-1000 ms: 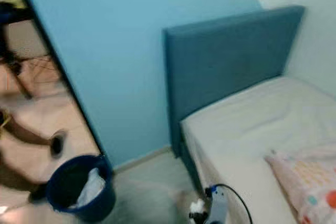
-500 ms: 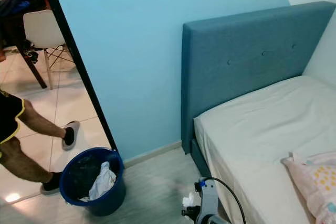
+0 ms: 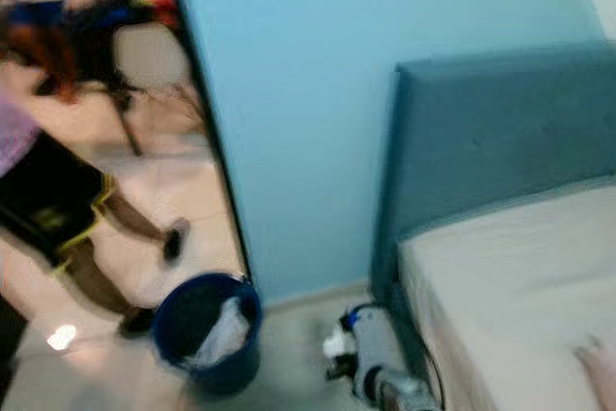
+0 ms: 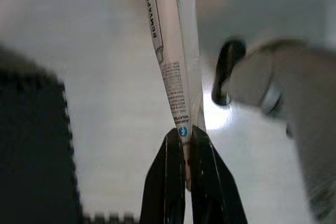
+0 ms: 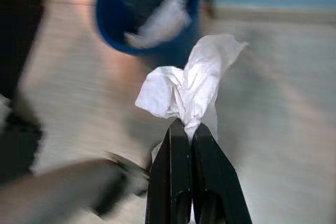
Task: Clean up the room
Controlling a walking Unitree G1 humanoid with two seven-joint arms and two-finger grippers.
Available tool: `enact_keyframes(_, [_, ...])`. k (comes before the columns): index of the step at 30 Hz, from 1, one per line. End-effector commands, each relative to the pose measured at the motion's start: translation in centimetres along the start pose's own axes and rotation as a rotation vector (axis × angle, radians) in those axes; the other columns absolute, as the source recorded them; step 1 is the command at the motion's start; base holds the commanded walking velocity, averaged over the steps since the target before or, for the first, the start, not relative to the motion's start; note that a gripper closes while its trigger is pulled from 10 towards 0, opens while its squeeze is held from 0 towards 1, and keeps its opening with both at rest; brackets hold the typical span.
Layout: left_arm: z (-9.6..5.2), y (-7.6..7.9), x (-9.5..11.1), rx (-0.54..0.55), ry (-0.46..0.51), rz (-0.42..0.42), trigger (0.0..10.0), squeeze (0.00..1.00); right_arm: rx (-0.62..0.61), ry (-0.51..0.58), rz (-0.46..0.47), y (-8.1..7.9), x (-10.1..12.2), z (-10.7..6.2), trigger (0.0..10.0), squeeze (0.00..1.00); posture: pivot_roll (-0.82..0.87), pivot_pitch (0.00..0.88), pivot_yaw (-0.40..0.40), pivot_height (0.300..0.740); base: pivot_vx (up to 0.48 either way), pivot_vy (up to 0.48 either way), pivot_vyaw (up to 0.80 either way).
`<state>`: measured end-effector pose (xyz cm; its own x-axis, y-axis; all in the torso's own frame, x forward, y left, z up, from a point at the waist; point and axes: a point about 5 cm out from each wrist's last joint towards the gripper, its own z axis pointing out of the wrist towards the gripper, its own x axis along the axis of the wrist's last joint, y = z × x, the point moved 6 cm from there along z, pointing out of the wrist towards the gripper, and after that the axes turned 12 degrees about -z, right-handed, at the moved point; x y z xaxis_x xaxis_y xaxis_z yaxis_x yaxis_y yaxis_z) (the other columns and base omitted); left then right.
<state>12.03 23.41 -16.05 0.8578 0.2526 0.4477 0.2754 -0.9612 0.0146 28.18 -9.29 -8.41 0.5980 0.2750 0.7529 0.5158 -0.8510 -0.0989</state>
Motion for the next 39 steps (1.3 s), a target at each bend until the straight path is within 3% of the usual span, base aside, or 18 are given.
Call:
enact_keyframes(1, [0.1,0.2,0.6,-0.012,0.010,0.005,10.0,0.00,-0.016,-0.032,0.026,0.4,-1.2,-0.4,10.0,0.00,-0.04,0.016,-0.041,0.740,0.000,0.000,0.66])
enact_keyframes(8, [0.1,0.4,0.5,-0.024,0.005,-0.013,10.0,0.00,-0.012,-0.037,0.021,0.4,-1.3,-0.4,10.0,0.00,-0.05,0.016,-0.037,0.740,0.000,-0.039,0.66])
enact_keyframes(17, [0.1,0.3,0.8,-0.024,0.031,-0.041,10.0,0.00,-0.004,-0.041,0.005,0.2,-1.3,-0.3,10.0,0.00,-0.04,0.015,-0.037,0.740,0.000,-0.456,0.66])
enact_keyframes(22, [0.0,0.4,1.2,-0.029,0.062,-0.105,10.0,0.00,-0.018,-0.056,-0.021,0.3,-1.4,-0.3,10.0,0.00,-0.05,0.018,-0.048,0.740,0.000,0.000,0.66])
enact_keyframes(28, [0.0,0.7,1.7,-0.049,0.098,-0.128,10.0,0.00,-0.048,-0.068,-0.043,0.8,-1.5,-0.4,10.0,0.00,-0.04,0.017,-0.071,0.740,0.000,0.000,0.00])
enact_keyframes(30, [0.3,1.5,3.8,-0.070,0.155,-0.149,10.0,0.00,-0.052,-0.074,-0.048,0.9,-1.6,-0.4,10.0,0.00,-0.04,0.017,-0.073,0.740,0.000,0.000,0.00])
enact_keyframes(31, [0.7,3.5,8.4,-0.101,0.231,-0.148,10.0,0.00,-0.051,-0.076,-0.052,0.9,-1.6,-0.4,10.0,0.00,-0.04,0.017,-0.073,0.740,0.000,0.000,0.00])
enact_keyframes(32, [0.7,3.5,8.4,-0.101,0.231,-0.148,10.0,0.00,-0.051,-0.076,-0.052,0.9,-1.6,-0.4,10.0,0.00,-0.04,0.017,-0.073,0.740,0.000,0.000,0.00])
enact_keyframes(33, [0.7,5.1,12.2,-0.127,0.292,-0.146,10.0,0.00,-0.050,-0.079,-0.057,0.9,-1.6,-0.4,10.0,0.00,-0.04,0.017,-0.073,0.740,0.000,0.000,0.00])
enact_keyframes(35, [0.0,7.5,17.4,-0.191,0.395,-0.150,10.0,0.00,-0.052,-0.078,-0.057,0.8,-1.6,-0.4,10.0,0.00,-0.05,0.027,-0.065,0.740,0.000,0.000,0.00])
enact_keyframes(39, [-0.8,8.8,19.8,-0.256,0.460,-0.157,10.0,0.00,-0.062,-0.073,-0.044,0.9,-1.5,-0.4,10.0,0.00,-0.05,0.028,-0.061,0.740,0.386,0.000,0.00])
